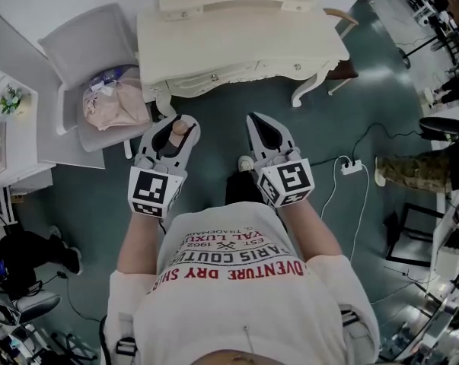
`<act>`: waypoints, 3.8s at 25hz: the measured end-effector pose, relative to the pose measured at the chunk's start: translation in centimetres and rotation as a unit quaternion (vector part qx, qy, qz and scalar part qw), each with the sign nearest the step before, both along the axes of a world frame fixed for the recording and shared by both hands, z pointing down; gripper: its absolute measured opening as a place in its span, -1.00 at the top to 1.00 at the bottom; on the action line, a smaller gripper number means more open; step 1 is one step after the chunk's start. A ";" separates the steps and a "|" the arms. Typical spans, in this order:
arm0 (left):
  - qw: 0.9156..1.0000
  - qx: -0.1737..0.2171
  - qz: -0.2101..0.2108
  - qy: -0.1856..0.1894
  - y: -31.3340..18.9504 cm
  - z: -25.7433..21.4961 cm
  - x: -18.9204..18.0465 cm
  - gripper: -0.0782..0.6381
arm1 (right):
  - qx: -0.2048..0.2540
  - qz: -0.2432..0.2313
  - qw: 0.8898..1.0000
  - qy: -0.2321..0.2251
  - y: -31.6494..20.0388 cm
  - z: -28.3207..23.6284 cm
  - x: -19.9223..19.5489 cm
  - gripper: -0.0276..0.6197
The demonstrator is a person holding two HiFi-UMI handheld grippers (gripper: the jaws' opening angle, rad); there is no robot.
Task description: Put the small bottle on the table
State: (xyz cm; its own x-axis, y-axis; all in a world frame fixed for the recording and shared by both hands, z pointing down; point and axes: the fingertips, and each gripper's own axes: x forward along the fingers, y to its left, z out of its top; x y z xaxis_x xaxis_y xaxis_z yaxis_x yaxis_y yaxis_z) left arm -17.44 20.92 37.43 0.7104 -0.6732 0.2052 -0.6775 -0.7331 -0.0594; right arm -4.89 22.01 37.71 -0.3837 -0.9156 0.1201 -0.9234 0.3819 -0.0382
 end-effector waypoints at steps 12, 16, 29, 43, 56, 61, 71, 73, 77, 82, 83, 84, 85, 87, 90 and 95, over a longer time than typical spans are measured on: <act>0.997 -0.002 -0.075 -0.005 -15.5 -0.1 10.7 0.39 | -0.010 -0.072 0.997 0.010 -16.6 -0.1 11.5 0.92; 0.996 -0.002 -0.095 -0.002 -19.9 -0.3 14.2 0.39 | -0.012 -0.088 0.996 0.014 -21.2 0.0 15.2 0.92; 0.995 -0.033 -0.095 -0.016 -29.6 2.6 19.0 0.39 | -0.048 -0.092 0.995 0.003 -31.2 2.8 19.8 0.92; 0.997 -0.044 -0.061 -0.005 -44.4 4.8 18.0 0.39 | -0.065 -0.068 0.995 0.013 -45.5 4.5 18.0 0.92; 0.997 -0.067 -0.032 -0.003 -52.2 11.5 17.3 0.39 | -0.086 -0.070 0.994 0.008 -54.1 8.8 15.7 0.92; 0.995 -0.098 -0.026 -0.018 -52.6 15.4 17.6 0.39 | -0.102 -0.086 0.991 0.017 -55.0 10.5 14.9 0.92; 0.989 -0.136 -0.044 -0.023 -53.3 20.0 18.6 0.38 | -0.126 -0.103 0.986 0.033 -56.1 13.4 15.7 0.92; 0.988 -0.141 -0.051 -0.026 -53.6 20.6 18.6 0.39 | -0.132 -0.105 0.985 0.033 -56.2 14.1 16.0 0.92; 0.987 -0.147 -0.062 -0.027 -54.0 21.6 18.5 0.39 | -0.144 -0.104 0.984 0.032 -56.4 15.1 16.4 0.92; 0.987 -0.144 -0.071 -0.027 -54.1 22.0 18.6 0.39 | -0.149 -0.108 0.983 0.029 -56.3 15.6 16.4 0.92; 0.987 -0.142 -0.073 -0.028 -54.0 22.0 18.6 0.39 | -0.149 -0.109 0.982 0.029 -56.2 15.7 16.4 0.92; 0.987 -0.141 -0.075 -0.030 -54.0 22.0 18.6 0.39 | -0.149 -0.110 0.982 0.029 -56.1 15.7 16.4 0.92; 0.987 -0.140 -0.075 -0.033 -53.8 22.1 18.7 0.39 | -0.150 -0.110 0.982 0.029 -56.0 15.7 16.4 0.92; 0.987 -0.138 -0.072 -0.040 -53.5 22.2 18.8 0.39 | -0.150 -0.112 0.982 0.029 -55.9 15.6 16.3 0.92; 0.987 -0.141 -0.067 -0.041 -53.4 22.3 19.0 0.39 | -0.151 -0.113 0.982 0.029 -55.6 15.4 16.3 0.92; 0.985 -0.157 -0.061 -0.032 -53.0 22.3 19.2 0.19 | -0.145 -0.114 0.982 0.030 -55.0 14.6 16.4 0.92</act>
